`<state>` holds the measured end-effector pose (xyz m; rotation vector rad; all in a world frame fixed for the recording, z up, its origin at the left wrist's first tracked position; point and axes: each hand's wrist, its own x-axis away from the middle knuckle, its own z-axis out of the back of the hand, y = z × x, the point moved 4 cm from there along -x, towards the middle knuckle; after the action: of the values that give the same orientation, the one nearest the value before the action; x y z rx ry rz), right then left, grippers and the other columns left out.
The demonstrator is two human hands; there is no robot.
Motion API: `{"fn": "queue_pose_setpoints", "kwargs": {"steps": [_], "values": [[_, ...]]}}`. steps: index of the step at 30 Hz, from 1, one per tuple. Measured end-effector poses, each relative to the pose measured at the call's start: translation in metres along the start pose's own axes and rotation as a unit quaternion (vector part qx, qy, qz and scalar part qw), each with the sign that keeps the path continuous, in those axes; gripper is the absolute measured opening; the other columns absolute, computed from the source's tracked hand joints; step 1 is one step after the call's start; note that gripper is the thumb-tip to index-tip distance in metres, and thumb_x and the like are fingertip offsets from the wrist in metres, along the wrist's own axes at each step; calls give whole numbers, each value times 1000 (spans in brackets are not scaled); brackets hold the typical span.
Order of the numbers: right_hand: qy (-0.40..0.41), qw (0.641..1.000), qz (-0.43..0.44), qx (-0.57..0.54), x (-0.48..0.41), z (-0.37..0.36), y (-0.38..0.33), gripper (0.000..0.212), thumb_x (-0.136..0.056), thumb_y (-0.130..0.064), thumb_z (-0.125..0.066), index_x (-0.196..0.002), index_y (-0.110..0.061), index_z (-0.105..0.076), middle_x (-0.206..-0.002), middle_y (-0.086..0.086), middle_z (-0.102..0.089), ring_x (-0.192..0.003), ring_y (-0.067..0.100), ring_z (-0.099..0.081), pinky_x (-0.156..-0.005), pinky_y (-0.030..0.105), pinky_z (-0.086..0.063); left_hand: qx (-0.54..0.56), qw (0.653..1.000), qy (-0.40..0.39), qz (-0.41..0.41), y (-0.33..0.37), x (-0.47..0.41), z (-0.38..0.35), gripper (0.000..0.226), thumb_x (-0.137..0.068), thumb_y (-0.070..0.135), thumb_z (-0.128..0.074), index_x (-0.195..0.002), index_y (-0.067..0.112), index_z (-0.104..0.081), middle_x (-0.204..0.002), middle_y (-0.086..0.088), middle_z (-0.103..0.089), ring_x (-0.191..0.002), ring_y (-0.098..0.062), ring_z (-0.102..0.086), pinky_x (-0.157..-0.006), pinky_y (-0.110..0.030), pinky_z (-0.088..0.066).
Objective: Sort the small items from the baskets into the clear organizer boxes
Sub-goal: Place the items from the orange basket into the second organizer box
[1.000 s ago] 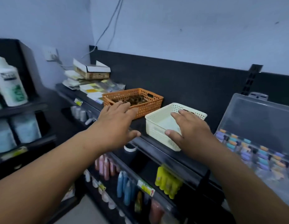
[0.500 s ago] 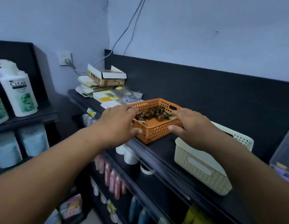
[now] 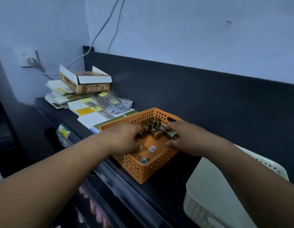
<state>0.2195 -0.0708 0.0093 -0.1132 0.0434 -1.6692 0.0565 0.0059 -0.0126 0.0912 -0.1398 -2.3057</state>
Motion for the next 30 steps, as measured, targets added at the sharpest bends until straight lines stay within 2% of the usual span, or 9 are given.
{"fn": "queue_pose_setpoints", "kwargs": {"steps": [4, 9, 12, 16, 18, 23, 28, 30], "values": [[-21, 1000, -14, 17, -34, -15, 5, 71, -88, -47, -62, -149, -25, -31, -151, -1, -35, -135, 20, -37, -108, 36, -37, -17, 997, -67, -39, -6, -40, -24, 49, -84, 37, -65, -130, 27, -51, -125, 3, -57, -112, -19, -54, -90, -30, -46], [-45, 997, -67, 22, -76, -28, 5, 63, -88, -46, -62, -143, -23, -41, -141, 0, -48, -124, 22, -49, -99, 36, -45, -37, 987, -134, -85, -19, -77, -44, 47, -81, 26, -65, -126, 30, -52, -123, 3, -57, -111, -18, -54, -85, -30, -42], [-55, 994, -97, 3, -100, -33, 0, 53, -89, -42, -62, -136, -21, -48, -129, 1, -55, -112, 21, -54, -91, 34, -48, -53, 978, -164, -116, -24, -90, -47, 50, -80, 31, -69, -127, 32, -52, -122, 2, -55, -110, -20, -54, -89, -34, -46], [-73, 989, -127, 8, -129, -43, -4, 52, -91, -40, -61, -136, -18, -48, -130, 3, -55, -114, 22, -53, -92, 35, -48, -68, 962, -206, -169, -33, -100, -46, 49, -82, 39, -68, -128, 33, -52, -125, -1, -51, -112, -22, -52, -88, -33, -45], [-79, 986, -143, 17, -140, -53, -4, 49, -90, -42, -61, -132, -19, -51, -126, 3, -56, -109, 21, -54, -88, 34, -48, -52, 956, -224, -183, -41, -103, -46, 49, -81, 41, -68, -127, 36, -53, -123, 0, -48, -110, -21, -51, -88, -32, -45], [-60, 983, -169, 45, -152, -63, -4, 45, -87, -40, -64, -125, -20, -53, -123, 5, -48, -100, 22, -54, -80, 33, -48, 40, 942, -233, -237, -51, -113, -43, 32, -79, 35, -69, -110, 32, -62, -108, 7, -62, -98, -14, -58, -87, -33, -50], [-62, 981, -175, 54, -150, -63, -7, 44, -83, -28, -69, -121, -19, -51, -117, 4, -48, -87, 18, -47, -70, 30, -40, 220, 923, -216, -229, -60, -126, -30, 24, -84, 29, -65, -107, 35, -62, -108, 12, -60, -100, -8, -58, -88, -28, -49], [-85, 977, -191, 37, -146, -64, -7, 43, -81, -27, -70, -120, -23, -52, -113, 1, -56, -88, 17, -53, -71, 30, -46, 313, 898, -225, -211, -64, -129, -26, 23, -86, 22, -65, -107, 32, -62, -106, 9, -62, -97, -7, -62, -84, -26, -52]]}}
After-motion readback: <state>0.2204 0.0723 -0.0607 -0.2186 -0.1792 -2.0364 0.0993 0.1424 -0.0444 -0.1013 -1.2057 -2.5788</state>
